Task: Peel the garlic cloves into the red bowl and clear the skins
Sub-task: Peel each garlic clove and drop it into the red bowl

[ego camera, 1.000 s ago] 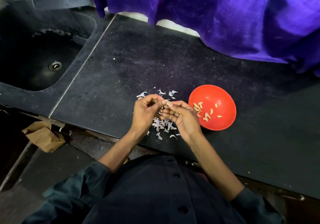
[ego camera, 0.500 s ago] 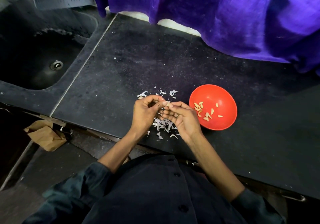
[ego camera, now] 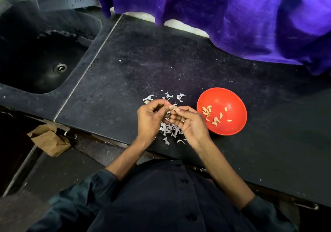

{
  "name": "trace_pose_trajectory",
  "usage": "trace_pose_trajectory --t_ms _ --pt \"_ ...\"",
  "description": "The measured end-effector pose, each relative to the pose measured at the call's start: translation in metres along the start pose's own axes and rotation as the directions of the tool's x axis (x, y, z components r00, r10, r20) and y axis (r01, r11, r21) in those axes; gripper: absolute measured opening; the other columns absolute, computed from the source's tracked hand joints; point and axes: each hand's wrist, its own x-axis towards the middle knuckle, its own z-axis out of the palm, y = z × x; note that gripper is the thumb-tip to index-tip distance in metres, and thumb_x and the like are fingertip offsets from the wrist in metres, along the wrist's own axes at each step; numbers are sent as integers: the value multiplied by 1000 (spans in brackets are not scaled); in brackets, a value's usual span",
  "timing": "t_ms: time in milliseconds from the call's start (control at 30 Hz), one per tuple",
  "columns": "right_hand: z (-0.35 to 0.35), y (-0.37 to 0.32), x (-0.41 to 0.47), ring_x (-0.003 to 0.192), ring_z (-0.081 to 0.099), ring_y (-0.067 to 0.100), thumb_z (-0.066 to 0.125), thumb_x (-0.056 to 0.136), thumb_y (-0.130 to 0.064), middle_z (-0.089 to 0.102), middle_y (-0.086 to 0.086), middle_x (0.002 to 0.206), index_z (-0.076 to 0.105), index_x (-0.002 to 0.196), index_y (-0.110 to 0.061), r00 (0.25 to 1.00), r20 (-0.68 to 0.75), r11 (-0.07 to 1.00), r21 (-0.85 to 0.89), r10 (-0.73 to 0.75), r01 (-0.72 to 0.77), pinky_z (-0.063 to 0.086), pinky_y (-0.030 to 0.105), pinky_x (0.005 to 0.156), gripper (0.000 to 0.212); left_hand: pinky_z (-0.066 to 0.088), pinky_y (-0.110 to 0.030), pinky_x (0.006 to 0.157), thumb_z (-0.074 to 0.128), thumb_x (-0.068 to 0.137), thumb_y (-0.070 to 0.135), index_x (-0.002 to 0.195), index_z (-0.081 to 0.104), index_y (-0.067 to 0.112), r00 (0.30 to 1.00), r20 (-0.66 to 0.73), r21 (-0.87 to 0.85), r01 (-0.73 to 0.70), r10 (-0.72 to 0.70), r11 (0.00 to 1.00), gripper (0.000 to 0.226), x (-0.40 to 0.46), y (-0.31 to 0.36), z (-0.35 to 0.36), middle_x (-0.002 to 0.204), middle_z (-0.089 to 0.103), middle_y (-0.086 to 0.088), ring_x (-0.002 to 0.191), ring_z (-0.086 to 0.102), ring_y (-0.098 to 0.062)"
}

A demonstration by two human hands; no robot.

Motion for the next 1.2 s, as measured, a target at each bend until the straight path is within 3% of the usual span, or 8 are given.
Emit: trace_pose_trajectory --t_ms 233,567,767,1033,1200 --pt "3 1 0 65 65 14 50 90 6 68 10 71 62 89 4 999 4 997 55 52 -52 56 24 61 11 55 -29 51 72 85 7 80 72 19 1000 0 38 -8 8 999 13 0 1 0 68 68 5 57 61 -10" --pt "8 -4 -7 58 64 12 47 91 7 66 8 65 60 84 1 986 -21 972 177 164 -157 54 22 55 16 47 -11 53 61 91 1 83 62 10 986 163 146 -57 33 988 12 2 9 1 72 61 3 60 61 1" --pt "11 -3 -8 62 64 12 50 92 2 67 7 69 60 89 -2 989 -9 971 193 149 -145 55 23 57 11 48 -21 67 61 93 9 85 62 21 994 91 180 -73 57 981 14 2 3 0 75 63 12 70 58 -3" --pt "11 -1 -8 66 62 12 56 91 -3 65 6 74 63 86 -6 993 -78 988 128 93 -83 56 23 61 9 52 -34 67 60 94 11 88 61 15 987 95 267 -150 129 952 7 -2 1 3 79 64 1 72 61 -17" --pt "3 -3 -6 71 66 16 58 90 -2 70 11 83 66 92 -4 995 -65 991 110 81 -74 59 28 65 8 55 -36 59 69 89 16 89 59 29 997 24 168 -75 72 983 16 1 1 -3 80 66 6 68 64 -16"
